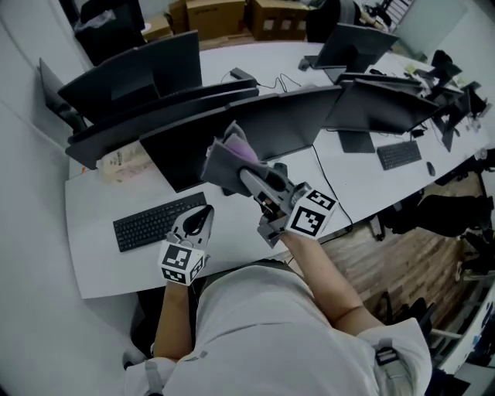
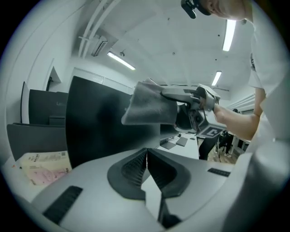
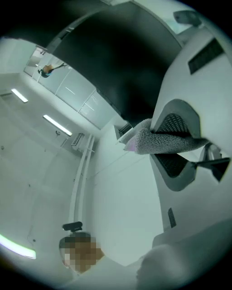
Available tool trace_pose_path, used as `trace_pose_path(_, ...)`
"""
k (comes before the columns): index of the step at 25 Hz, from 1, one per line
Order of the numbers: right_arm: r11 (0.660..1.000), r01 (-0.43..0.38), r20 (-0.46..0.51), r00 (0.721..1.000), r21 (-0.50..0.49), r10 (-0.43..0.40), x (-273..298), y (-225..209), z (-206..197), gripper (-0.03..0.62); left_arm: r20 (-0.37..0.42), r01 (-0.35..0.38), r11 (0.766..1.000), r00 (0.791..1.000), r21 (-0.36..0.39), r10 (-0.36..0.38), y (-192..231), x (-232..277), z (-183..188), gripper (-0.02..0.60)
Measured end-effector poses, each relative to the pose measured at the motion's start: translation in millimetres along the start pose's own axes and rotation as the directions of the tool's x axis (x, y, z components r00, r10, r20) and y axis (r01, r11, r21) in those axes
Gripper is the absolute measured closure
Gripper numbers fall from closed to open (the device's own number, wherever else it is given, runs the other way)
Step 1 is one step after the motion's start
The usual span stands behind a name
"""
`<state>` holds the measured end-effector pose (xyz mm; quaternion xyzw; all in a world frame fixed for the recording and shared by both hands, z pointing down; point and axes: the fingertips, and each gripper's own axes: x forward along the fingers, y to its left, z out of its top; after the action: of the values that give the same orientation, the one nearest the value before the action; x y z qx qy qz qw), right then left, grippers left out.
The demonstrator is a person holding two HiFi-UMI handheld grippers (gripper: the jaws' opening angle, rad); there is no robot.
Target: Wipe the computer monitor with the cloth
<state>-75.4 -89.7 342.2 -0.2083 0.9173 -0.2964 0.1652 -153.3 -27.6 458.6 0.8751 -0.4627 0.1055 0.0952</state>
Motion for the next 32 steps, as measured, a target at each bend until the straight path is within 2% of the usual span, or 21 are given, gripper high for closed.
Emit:
trace_pose_path(4, 0.993, 0.085, -0.043, 0.995, -0.085, -0.089, -49.1, -16.7, -9.6, 0.522, -0.004, 0.063, 0.998, 0.998, 0.022, -0.063, -27.6, 21.3, 7.6, 0.580)
trace_pose_path(9, 0.973, 0.185, -0.066, 0.978, -0.138, -0.195, -110.8, -38.3, -21.2, 0.522, -0.010, 0.123, 0.992, 0.992, 0.029, -0.123, -55.0, 44.4, 12.0, 0.580)
trace_pose_path(15, 0.912, 0.355, -0.071, 0.924, -0.206, -0.376, -182.1, -68.5, -32.4, 0.522, -0.027, 0.198, 0.979, 0.980, 0.050, -0.197, -86.4, 65.5, 11.8, 0.580)
trace_pose_path(18, 0.882, 0.417, -0.064, 0.896, -0.221, -0.440, -211.5, -79.5, -36.2, 0.522, -0.039, 0.222, 0.973, 0.975, 0.056, -0.220, -99.5, 75.5, 9.8, 0.580)
trace_pose_path(24, 0.827, 0.500, -0.051, 0.847, -0.257, -0.529, -249.4, -91.1, -40.8, 0.521, -0.066, 0.265, 0.963, 0.963, 0.058, -0.261, -116.3, 87.9, 6.8, 0.578)
trace_pose_path(32, 0.770, 0.569, -0.015, 0.801, -0.287, -0.598, -274.5, -98.5, -37.6, 0.520, -0.103, 0.327, 0.942, 0.942, 0.072, -0.319, -132.3, 107.0, -0.2, 0.578)
